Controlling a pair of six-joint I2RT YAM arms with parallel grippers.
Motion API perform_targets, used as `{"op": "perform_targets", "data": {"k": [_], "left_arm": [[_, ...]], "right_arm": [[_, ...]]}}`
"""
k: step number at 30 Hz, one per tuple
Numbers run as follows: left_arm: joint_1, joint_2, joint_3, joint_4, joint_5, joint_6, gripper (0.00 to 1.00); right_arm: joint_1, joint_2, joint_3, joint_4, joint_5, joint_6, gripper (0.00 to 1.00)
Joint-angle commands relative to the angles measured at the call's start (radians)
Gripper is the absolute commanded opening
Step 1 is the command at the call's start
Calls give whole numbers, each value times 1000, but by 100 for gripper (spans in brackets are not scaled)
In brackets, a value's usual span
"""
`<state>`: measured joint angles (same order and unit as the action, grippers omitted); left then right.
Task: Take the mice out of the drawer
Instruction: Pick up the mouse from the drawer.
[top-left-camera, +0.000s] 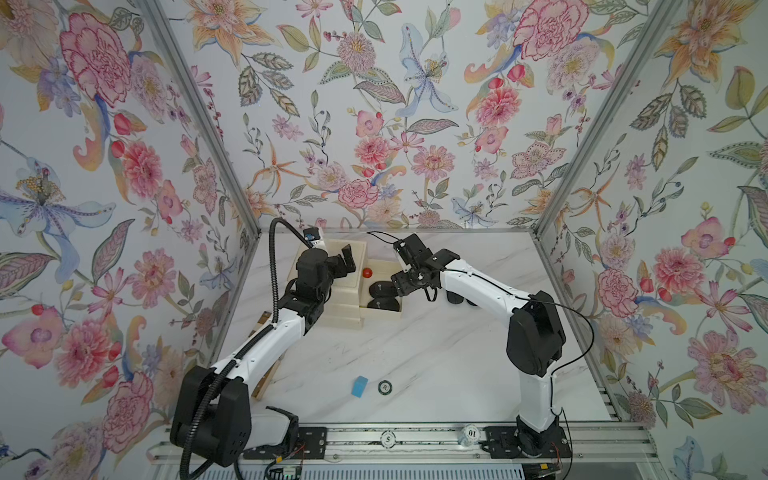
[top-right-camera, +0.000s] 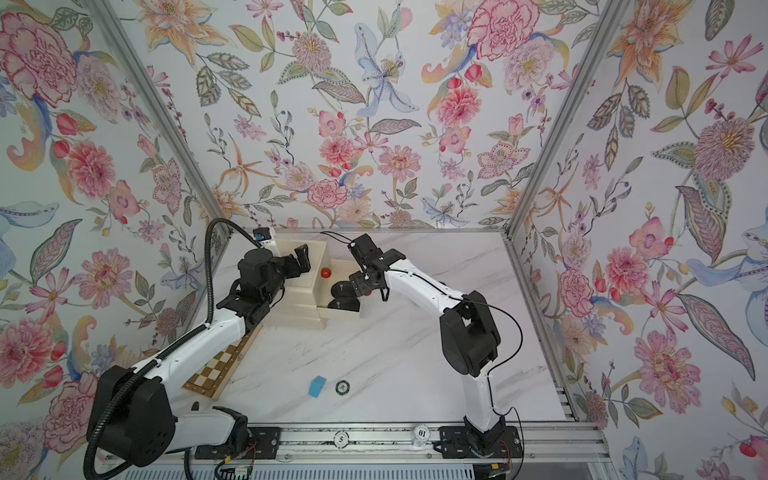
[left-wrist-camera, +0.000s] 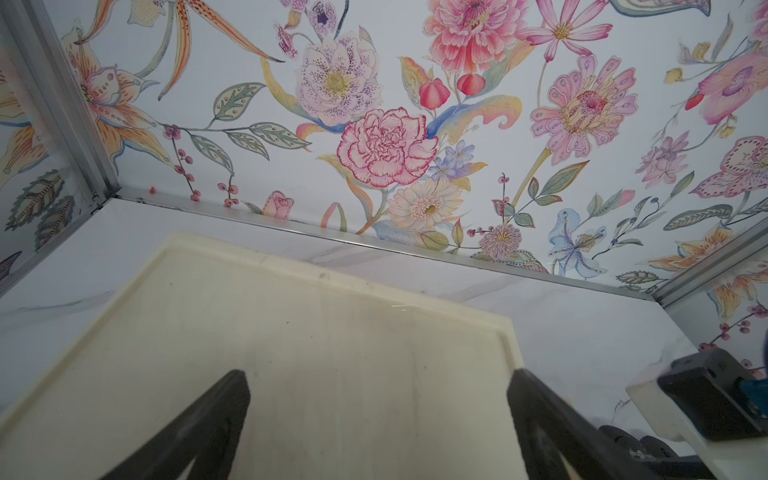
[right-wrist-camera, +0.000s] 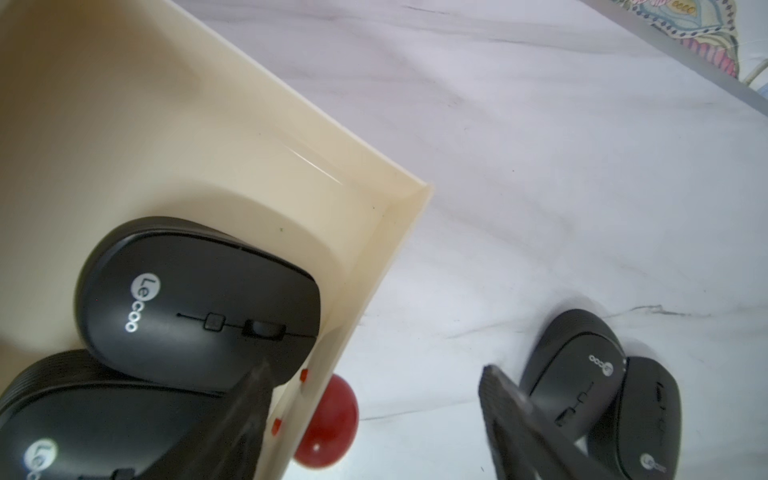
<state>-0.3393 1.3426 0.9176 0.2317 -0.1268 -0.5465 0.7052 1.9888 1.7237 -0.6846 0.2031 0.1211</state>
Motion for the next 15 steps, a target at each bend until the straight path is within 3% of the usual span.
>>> {"op": "perform_targets", "data": {"k": [1,12,15], "left_arm": [[12,29,12,-34,8,-10,100],[18,39,10,-29,18,-16,100],[17,45,15,-27,25,-15,100]], "right_arm": [[-30,-40,-37,-51,61,11,81],[-41,-76,-57,-49,72,-88,80],[-38,-99,-42,-13,-21,-163,80]]}}
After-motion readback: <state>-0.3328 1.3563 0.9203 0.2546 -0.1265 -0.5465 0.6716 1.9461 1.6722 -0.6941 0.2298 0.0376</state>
